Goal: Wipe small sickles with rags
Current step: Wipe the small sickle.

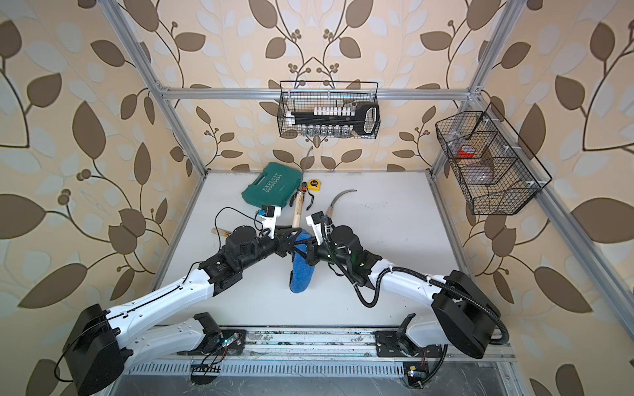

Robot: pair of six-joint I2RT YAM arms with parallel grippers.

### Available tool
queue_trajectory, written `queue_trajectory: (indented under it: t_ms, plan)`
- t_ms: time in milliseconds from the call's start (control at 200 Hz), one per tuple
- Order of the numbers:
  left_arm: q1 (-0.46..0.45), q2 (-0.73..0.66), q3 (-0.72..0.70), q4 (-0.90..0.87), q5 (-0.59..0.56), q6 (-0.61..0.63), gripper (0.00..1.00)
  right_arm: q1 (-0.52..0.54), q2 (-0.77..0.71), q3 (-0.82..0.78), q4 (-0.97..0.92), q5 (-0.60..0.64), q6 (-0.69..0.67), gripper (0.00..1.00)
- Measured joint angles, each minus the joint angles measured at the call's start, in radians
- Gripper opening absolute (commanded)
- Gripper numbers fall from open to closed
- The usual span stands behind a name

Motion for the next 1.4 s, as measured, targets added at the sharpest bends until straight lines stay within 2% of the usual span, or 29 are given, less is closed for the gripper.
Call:
queue_trajectory:
  t_ms: [510, 690, 895, 1090, 1260, 1400]
  plan:
    - [-0.001, -0.010, -0.017, 0.017, 0.016, -0.014, 0.00, 0.029, -0.045, -0.016, -0.042, 0.064, -0.026, 0.00]
    - [0.000, -0.009, -0.017, 0.032, 0.022, -0.015, 0.00, -0.014, -0.063, -0.020, -0.049, 0.038, -0.014, 0.00]
    - [0.000, -0.009, -0.017, 0.013, 0.023, -0.015, 0.00, 0.014, -0.037, -0.004, -0.055, 0.046, -0.018, 0.00]
    - [0.000, -0.009, -0.017, 0.022, 0.023, -0.015, 0.00, -0.019, -0.051, -0.017, -0.050, 0.041, 0.005, 0.00]
    - [0.000, -0.010, -0.018, 0.013, 0.022, -0.015, 0.00, 0.025, -0.050, 0.005, -0.092, 0.086, -0.023, 0.00]
    - [-0.003, -0.005, -0.009, -0.013, -0.016, -0.018, 0.00, -0.042, -0.054, -0.008, -0.095, 0.030, -0.008, 0.00]
